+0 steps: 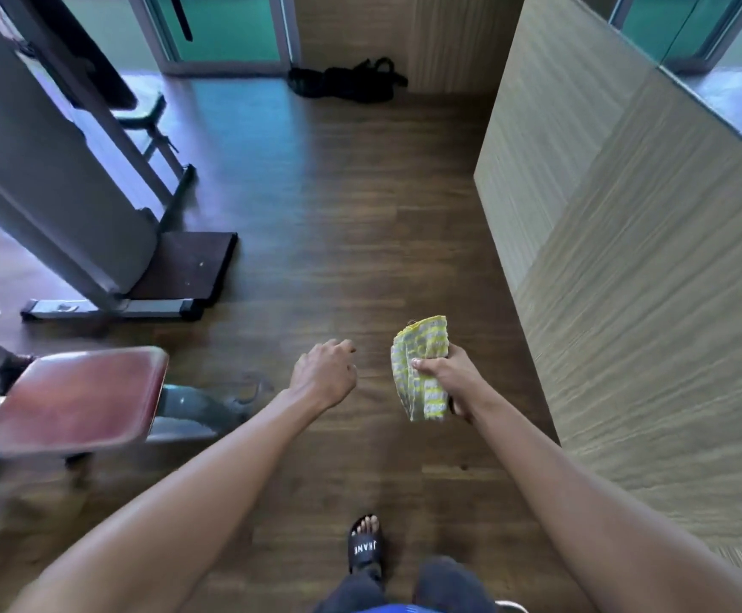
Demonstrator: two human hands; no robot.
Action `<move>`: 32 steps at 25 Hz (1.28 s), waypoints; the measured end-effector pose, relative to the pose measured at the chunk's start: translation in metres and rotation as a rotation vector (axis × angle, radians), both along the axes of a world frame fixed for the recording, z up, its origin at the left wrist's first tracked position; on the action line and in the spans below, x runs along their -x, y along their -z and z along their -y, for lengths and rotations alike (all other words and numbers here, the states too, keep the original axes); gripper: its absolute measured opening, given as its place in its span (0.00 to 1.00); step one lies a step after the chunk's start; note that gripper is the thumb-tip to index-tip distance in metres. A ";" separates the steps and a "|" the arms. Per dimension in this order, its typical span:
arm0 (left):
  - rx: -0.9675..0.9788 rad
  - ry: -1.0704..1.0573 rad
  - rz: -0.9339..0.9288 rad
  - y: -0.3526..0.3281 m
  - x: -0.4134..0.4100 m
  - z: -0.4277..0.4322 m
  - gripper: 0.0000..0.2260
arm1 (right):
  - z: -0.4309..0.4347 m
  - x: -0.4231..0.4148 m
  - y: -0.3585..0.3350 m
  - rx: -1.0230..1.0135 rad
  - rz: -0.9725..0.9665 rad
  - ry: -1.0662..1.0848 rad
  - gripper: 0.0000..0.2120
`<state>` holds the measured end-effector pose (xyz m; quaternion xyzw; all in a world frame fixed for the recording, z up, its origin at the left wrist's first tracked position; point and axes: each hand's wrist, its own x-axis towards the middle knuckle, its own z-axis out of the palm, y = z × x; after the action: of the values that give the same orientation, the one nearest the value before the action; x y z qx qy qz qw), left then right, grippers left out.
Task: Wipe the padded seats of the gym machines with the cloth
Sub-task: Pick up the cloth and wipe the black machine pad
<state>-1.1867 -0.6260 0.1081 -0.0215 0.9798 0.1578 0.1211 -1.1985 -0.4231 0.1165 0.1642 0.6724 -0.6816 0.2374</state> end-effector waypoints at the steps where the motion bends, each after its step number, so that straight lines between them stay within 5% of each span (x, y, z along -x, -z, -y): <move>1: -0.003 0.005 0.001 -0.004 0.031 0.005 0.17 | 0.005 0.029 -0.002 0.002 0.004 0.008 0.09; 18: 0.008 -0.056 0.034 0.001 0.609 0.068 0.16 | 0.066 0.624 0.009 0.030 0.019 -0.022 0.09; 32: -0.043 -0.061 -0.055 -0.008 1.094 0.205 0.16 | 0.206 1.098 -0.003 -0.022 -0.036 -0.053 0.11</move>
<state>-2.2802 -0.8313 0.1159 -0.0443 0.9780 0.1829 0.0899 -2.2968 -0.6295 0.1197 0.1368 0.6882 -0.6704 0.2413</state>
